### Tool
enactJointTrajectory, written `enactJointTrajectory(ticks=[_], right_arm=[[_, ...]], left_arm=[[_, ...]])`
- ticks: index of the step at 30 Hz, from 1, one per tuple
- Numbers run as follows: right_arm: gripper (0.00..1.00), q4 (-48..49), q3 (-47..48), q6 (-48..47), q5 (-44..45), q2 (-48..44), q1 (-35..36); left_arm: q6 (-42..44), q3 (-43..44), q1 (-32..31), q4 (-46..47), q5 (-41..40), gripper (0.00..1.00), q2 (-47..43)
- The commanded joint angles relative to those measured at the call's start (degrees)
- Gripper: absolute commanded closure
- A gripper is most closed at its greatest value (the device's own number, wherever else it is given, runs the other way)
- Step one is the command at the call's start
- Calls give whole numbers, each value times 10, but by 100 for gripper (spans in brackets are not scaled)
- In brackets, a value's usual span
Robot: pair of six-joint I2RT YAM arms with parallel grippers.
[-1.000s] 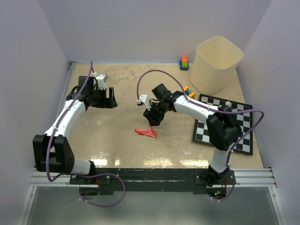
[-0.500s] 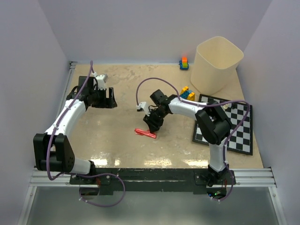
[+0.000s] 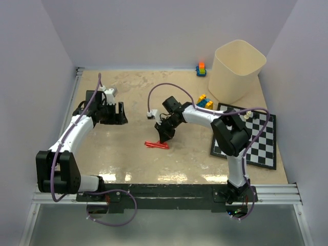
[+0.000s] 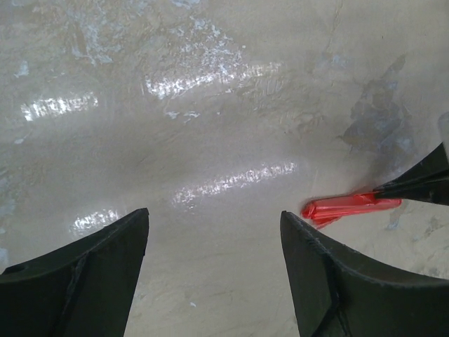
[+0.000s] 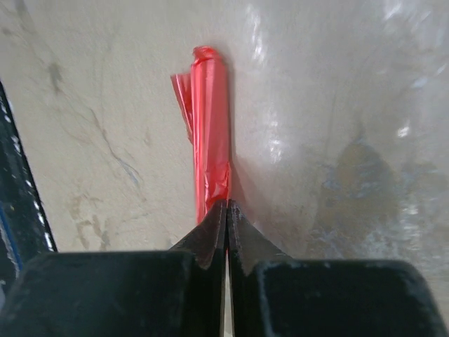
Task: Put the trash bags into the trash bin
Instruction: Pick up the trash bag from the center of the board.
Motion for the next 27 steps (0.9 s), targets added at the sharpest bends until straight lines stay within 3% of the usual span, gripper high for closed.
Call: enactJointTrajectory(ticks=[1,5,11,16,22,27], right_arm=[[100,53,95,59,-43,-48,-13],[100,76,168,78,-34,-59,-18],[100,92,222,45,-20,-58,-29],[100,66,233,-48,-52,-79,-30],[100,59,221,-70,-23,-89,-34],[100,129,191,15,-15,-115,-29]], left_arm=[[-26,-44,7,38,48,20,-27],[-47,-88,8,85,90,21,-24],[-33,-79,7,110,102,23,4],[-23,-78,8,141,108,24,13],[1,-52,12,140,110,28,25],[-29,-17,71,91,262,31,16]])
